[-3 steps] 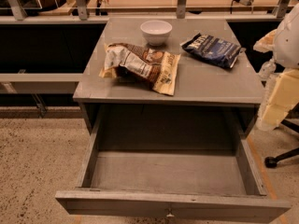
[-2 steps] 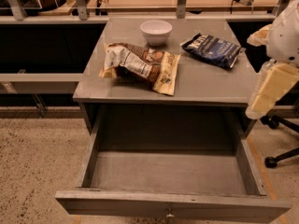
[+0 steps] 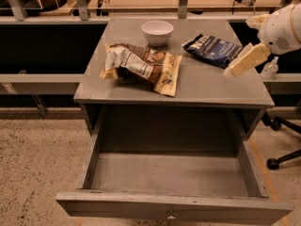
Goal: Place blue chip bag into top drawer
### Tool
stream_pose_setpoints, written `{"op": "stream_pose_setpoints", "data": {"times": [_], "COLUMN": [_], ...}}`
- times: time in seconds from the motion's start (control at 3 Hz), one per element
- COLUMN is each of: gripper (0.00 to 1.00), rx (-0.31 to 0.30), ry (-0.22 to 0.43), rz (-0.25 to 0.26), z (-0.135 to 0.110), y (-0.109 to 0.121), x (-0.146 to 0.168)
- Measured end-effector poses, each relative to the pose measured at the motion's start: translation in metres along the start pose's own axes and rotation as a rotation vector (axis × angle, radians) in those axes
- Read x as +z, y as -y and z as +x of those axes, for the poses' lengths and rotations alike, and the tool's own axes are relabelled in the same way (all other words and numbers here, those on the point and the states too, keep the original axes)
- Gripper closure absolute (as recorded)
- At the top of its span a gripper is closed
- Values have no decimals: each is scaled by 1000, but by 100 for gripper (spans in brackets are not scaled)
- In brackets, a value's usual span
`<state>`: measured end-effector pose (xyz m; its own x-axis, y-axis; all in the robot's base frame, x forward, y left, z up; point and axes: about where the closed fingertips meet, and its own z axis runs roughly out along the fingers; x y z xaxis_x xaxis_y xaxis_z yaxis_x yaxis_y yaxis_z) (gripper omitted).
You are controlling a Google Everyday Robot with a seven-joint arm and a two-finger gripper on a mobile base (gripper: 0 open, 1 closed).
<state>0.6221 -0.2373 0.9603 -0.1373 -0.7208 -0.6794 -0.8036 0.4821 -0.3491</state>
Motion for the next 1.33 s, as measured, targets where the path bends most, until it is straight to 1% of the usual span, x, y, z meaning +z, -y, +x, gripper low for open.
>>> {"op": "stream_pose_setpoints", "data": {"times": [0.33,0.67,1.0,1.33], "gripper": [0,0,0,0], "rx": [108,228,249,230], "ry": [123,161,167,207], "rz": [68,125,136,126], "z": [9,23,25,26], "y": [50,80,84,82], "x": [39,75,79,94]}}
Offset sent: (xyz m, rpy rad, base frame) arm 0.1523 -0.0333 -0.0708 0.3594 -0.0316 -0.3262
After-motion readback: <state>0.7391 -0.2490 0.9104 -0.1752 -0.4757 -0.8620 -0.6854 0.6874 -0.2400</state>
